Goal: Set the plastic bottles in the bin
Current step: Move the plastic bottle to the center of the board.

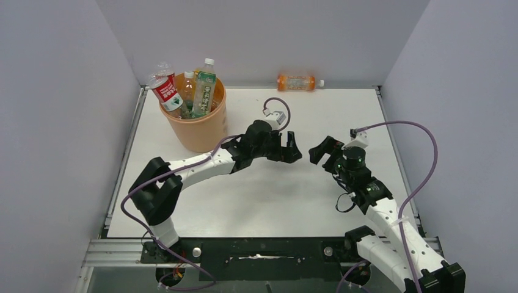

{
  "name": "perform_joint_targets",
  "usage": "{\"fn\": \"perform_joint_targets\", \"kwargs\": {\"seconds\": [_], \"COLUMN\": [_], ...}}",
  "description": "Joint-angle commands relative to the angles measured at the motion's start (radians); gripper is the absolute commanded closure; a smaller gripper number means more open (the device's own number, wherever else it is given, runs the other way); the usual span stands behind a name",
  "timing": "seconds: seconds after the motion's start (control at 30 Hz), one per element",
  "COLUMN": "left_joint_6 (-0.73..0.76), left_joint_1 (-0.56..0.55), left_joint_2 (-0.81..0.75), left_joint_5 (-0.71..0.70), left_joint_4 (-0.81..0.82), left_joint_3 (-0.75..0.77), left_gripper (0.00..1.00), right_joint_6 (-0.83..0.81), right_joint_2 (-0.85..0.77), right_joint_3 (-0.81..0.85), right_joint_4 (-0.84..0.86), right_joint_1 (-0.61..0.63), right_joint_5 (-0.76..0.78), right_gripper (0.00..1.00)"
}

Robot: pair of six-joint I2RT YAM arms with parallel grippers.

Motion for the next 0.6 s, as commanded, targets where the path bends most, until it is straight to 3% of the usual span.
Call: {"fn": "perform_joint_targets", "kwargs": {"seconds": [0.0,0.2,0.37,0.57], "left_joint_6": [0.026,0.049,0.04,0.018], "left_joint_1": [0.058,0.157,0.238,0.298], "left_joint_2": [0.029,0.189,0.368,0.558], "left_joint_5": [-0.009,0.012,0.07,0.087], "left_joint_4": [0.046,0.086,0.171,0.28], "left_joint_3": [0.085,0.248,0.414,0.606], "left_gripper": [0.03,0.03,0.03,0.03], "right_joint_6": [-0.015,-0.13,-0.181,-0.193], "right_joint_2": [0.017,0.192,0.475,0.748], "right_joint_3": [0.031,0.147,0.3,0.464], "right_joint_4": [0.032,0.121,0.216,0.41], "right_joint_1": [-0.007,-0.117,-0.297,-0.409], "right_joint_5": [0.073,0.045,-0.125,-0.312], "right_gripper": [0.02,0.02,0.02,0.02]}}
